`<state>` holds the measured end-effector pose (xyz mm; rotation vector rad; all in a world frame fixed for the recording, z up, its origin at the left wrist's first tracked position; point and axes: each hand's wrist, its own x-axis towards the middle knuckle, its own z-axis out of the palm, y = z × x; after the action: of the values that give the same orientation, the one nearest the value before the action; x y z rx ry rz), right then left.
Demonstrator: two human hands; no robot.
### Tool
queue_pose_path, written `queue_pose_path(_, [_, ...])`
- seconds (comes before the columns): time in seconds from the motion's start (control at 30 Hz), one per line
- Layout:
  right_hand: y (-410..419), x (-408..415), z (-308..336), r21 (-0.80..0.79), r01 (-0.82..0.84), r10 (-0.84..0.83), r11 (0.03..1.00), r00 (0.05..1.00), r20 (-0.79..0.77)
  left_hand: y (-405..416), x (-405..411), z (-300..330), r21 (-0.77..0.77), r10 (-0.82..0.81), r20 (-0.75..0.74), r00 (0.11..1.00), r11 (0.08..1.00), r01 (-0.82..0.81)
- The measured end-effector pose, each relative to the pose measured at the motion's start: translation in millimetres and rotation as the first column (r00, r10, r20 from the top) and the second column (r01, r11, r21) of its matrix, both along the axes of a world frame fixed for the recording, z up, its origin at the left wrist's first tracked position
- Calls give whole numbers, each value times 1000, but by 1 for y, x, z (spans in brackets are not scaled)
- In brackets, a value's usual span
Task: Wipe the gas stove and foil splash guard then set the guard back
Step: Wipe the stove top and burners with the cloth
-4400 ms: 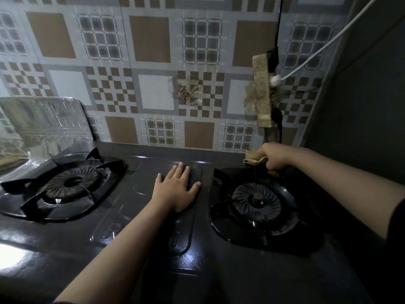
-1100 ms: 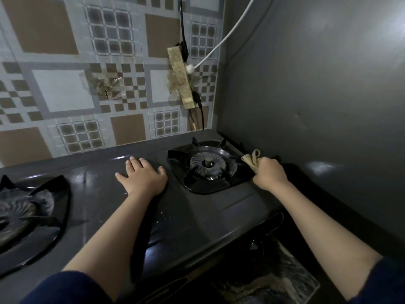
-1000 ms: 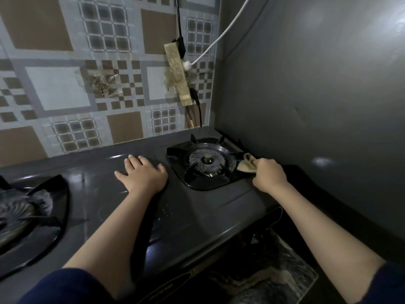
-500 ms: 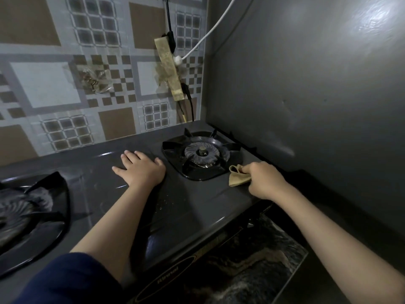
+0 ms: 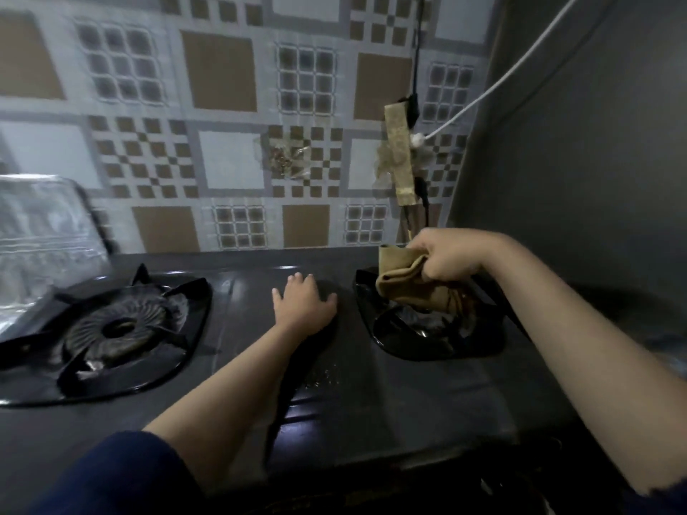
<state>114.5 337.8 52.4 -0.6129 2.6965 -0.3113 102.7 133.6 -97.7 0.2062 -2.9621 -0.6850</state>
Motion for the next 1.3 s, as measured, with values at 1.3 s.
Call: queue_pose_path(1.3, [-492,-44,-81,185,-876,877,445,385,-286,-187,225,-20,-293,822,140,552,567,-770])
